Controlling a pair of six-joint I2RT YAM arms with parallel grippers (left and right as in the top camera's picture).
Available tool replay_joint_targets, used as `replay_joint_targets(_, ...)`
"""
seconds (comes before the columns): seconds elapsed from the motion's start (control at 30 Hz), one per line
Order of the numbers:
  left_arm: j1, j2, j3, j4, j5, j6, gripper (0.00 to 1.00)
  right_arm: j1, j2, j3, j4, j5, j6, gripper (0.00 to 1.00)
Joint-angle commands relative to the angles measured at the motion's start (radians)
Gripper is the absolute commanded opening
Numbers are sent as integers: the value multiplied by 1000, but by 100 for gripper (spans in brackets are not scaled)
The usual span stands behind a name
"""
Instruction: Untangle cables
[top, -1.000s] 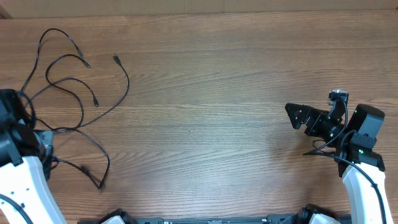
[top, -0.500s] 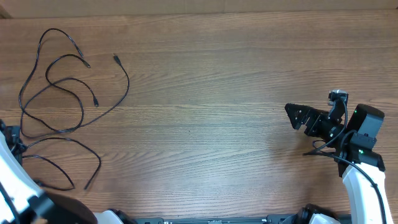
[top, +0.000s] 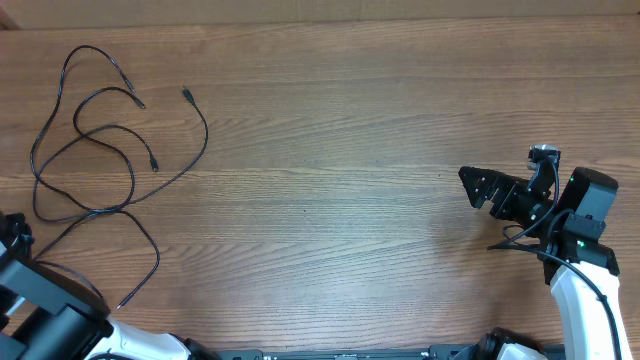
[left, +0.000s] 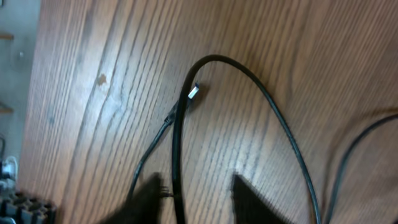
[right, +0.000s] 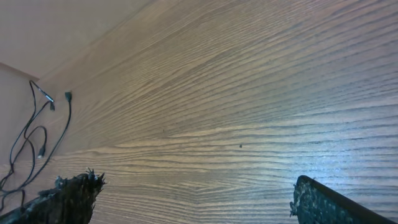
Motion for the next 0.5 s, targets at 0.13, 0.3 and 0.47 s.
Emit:
replay_joint_targets(0.13, 15, 14, 14, 89, 275, 268, 100, -6, 0, 9, 4, 12, -8, 100)
replay_joint_targets(0.3, 14, 14, 86, 82, 501, 446, 100, -6, 0, 9, 3, 11, -8, 100)
replay_joint_targets(0.47, 14, -14, 209, 2, 647, 561, 99, -6, 0, 9, 4, 11, -8, 100)
